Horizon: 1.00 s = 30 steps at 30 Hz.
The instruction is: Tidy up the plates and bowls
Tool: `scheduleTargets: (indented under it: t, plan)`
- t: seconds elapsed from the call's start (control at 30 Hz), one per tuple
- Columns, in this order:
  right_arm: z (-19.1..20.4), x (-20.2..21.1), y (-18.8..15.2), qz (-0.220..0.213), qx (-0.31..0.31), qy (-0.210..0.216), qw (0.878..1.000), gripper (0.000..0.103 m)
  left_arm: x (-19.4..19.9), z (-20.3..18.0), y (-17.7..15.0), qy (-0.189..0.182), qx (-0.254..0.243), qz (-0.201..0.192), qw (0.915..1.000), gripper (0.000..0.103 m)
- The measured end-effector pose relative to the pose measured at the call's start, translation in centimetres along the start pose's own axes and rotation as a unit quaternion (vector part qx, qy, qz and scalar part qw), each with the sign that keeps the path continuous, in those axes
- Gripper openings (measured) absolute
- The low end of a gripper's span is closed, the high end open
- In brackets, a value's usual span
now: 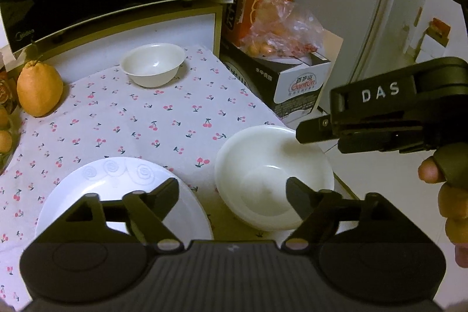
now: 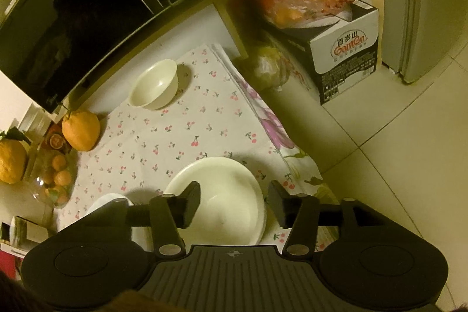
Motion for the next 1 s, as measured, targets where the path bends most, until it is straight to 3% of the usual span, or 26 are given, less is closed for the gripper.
scheduleTargets:
  t: [0.23,0.4,0.5,0.83,1.0]
  plan:
    - [0.6,0.3,0.5,-0.005,0.002,0.019,1.000,0.074,0.4,1.1,0.3,0.010,0.014,0.002,0.9999,0.096]
    - [1.1,0.0,1.7,-0.003,-0.017,0.035,0.999,0.076,0.7,2.6,1.1,0.024,0.018,0.005,0.9995,0.098]
    - [1.4,-0.4,2.6,-0.004,-0.038,0.049,0.998,0.083,0.7,3.8,2.1,0.035,0.023,0.008,0.9991,0.100]
    - [3.5,-3.8,6.1,0.017,-0.051,0.083,0.995,0.084,0.0,7.8,6.1,0.049,0.052,0.014,0.9974,0.103]
    - [4.0,-6.1,8.0,0.030,-0.059,0.091,0.994,0.084,-1.7,10.1,7.7,0.051,0.092,0.019,0.9943,0.103]
Point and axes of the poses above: each gripper's, at about its wrist camera, not at the fingertips, and x roughly against the way its jaws point, z to its left, y to its top, the point moved 1 cm from there along -x, roughly the way its jaws point
